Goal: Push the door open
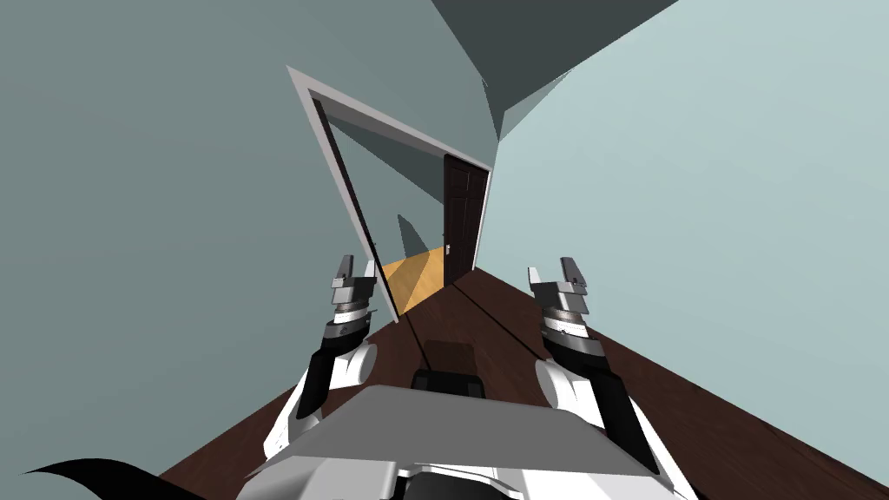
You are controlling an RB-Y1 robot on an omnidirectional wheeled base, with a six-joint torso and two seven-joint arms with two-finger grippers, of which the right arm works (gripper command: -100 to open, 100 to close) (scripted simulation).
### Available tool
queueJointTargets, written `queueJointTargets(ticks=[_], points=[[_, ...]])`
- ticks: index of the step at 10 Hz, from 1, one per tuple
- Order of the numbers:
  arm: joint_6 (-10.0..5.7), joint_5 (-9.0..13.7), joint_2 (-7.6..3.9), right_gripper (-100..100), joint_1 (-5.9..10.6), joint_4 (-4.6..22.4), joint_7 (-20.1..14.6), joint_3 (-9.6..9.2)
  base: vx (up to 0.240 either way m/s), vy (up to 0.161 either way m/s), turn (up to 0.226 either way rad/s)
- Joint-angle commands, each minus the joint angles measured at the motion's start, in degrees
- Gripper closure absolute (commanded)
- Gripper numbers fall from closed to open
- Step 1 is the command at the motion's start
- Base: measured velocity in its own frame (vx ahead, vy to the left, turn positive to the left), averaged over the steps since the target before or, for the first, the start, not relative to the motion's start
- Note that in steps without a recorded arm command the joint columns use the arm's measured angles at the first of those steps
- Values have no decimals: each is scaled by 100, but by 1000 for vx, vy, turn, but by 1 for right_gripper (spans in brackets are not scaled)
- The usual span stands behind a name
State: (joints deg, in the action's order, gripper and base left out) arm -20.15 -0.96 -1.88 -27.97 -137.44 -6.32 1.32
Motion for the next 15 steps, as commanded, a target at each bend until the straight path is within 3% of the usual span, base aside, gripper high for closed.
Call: queueJointTargets(ticks=[1, 15], points=[[-44, 3, -47, -100, 60, 168, 0, -94, 54, 54, 1], [-485, 32, -308, -100, 656, 1852, 1, -1032, 165, -20, -11]])
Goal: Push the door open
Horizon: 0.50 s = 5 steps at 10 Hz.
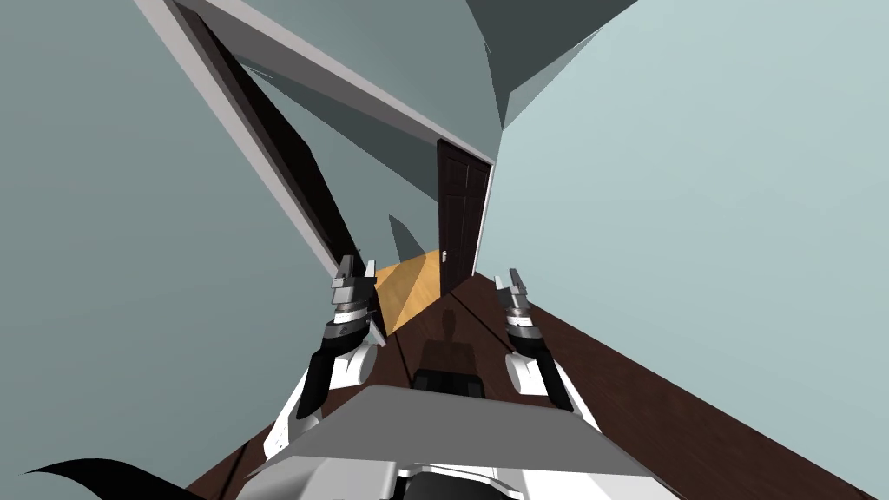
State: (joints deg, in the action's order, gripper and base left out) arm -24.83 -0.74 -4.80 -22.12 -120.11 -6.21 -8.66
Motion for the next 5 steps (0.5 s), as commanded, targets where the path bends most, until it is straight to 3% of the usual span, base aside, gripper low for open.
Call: queueJointTargets(ticks=[1, 5], points=[[-41, 12, -25, -100, 102, 208, -10, -83, 140, -8, -13], [-164, 20, -65, -100, 269, 679, -10, -346, 122, -14, -9]])
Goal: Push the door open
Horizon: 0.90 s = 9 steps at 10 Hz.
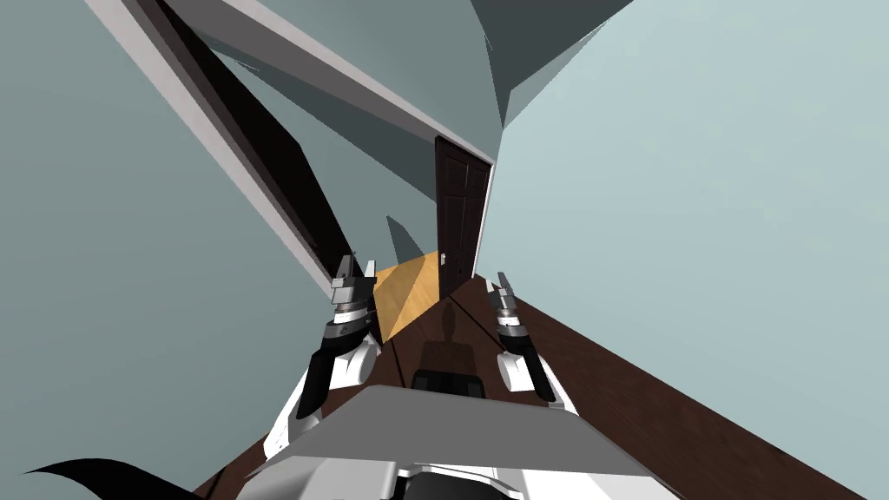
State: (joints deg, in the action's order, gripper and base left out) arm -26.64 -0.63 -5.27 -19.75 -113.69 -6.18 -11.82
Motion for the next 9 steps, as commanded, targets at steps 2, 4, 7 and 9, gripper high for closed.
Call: queueJointTargets(ticks=[2, 4, 7, 9], points=[[-60, 14, -40, -100, 136, 330, -13, -193, 164, -15, -13], [-140, 19, -59, -100, 244, 635, -13, -363, 139, -31, -10], [-276, 28, -88, -100, 428, 1154, -13, -652, 154, -2, -15], [-331, 32, -97, -100, 503, 1367, -13, -771, 138, -28, -8]])
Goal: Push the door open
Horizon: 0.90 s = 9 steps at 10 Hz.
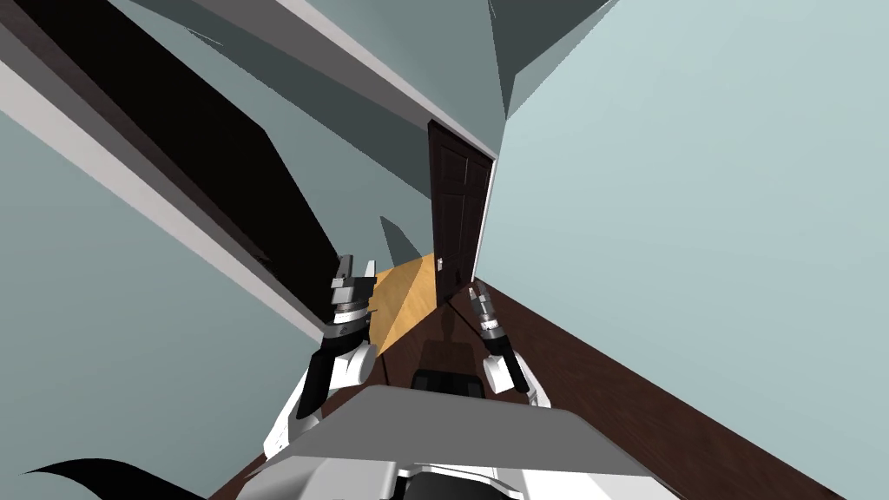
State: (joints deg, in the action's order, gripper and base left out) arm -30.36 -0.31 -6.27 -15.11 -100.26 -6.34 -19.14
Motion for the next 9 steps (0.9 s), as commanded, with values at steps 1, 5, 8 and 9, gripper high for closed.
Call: queueJointTargets(ticks=[1, 5, 8, 9], points=[[-15, 4, -6, -100, 115, 238, 3, -158, 124, -27, -20], [-128, 12, -23, -100, 267, 667, 4, -397, 119, -13, -9], [-240, 19, -34, -100, 418, 1095, 4, -635, 109, -12, -11], [-268, 21, -37, -100, 456, 1202, 4, -695, 127, -13, -9]])
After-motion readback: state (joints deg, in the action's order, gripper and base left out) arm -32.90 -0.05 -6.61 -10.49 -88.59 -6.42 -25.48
